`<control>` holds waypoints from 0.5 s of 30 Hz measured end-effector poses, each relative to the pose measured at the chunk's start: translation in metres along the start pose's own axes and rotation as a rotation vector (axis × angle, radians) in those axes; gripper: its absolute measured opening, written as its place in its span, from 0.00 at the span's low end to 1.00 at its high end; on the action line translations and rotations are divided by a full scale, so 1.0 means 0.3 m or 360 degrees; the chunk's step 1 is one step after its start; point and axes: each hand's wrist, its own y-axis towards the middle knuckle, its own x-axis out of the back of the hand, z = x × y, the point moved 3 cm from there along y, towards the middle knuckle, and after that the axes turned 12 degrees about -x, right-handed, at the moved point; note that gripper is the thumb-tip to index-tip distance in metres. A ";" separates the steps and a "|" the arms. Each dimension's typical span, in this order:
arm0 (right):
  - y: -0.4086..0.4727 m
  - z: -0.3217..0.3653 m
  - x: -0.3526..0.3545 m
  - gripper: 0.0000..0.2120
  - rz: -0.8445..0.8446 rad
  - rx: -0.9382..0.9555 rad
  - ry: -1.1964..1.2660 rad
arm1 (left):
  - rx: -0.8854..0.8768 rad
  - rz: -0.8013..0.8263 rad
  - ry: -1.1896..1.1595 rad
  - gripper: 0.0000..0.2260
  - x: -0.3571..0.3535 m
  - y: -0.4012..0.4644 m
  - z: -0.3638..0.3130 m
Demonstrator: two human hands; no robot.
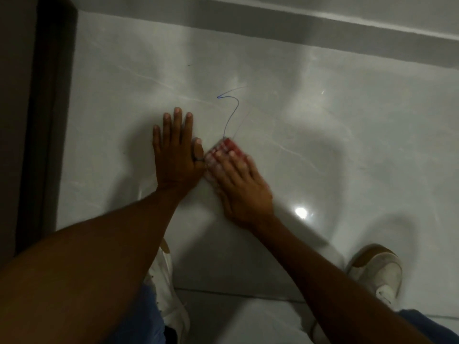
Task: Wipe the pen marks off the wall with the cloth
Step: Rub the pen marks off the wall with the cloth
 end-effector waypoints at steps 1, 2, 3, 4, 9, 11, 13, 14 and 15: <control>0.023 -0.040 0.014 0.30 -0.0065 -0.0210 -0.0024 | 0.0013 0.0003 0.0006 0.27 0.001 0.001 0.002; 0.050 -0.069 0.026 0.30 -0.0115 -0.0533 -0.0018 | 0.0028 0.0013 0.0013 0.27 0.002 0.000 0.005; 0.072 -0.078 0.032 0.31 -0.0110 -0.0821 0.0006 | 0.0036 0.0020 0.0014 0.27 0.002 -0.001 0.006; 0.082 -0.058 0.027 0.31 -0.0073 -0.0939 0.0026 | 0.0034 0.0022 0.0007 0.27 0.000 0.000 0.004; -0.118 0.113 -0.041 0.34 0.0125 -0.0232 0.0097 | 0.0022 0.0024 0.0008 0.27 -0.008 0.000 0.006; -0.206 0.120 -0.058 0.34 0.0219 -0.0138 0.0044 | 0.0030 0.0039 0.0000 0.27 -0.009 0.000 0.010; -0.188 0.082 -0.052 0.33 0.0196 -0.0064 0.0022 | 0.0026 0.0025 -0.0022 0.27 -0.005 0.003 0.007; -0.147 0.058 -0.040 0.31 0.0138 -0.0087 0.0029 | 0.0024 0.0017 -0.0026 0.27 -0.004 0.003 0.006; -0.096 0.036 -0.022 0.31 0.0075 -0.0149 0.0021 | 0.0022 0.0012 -0.0021 0.27 -0.004 0.002 0.007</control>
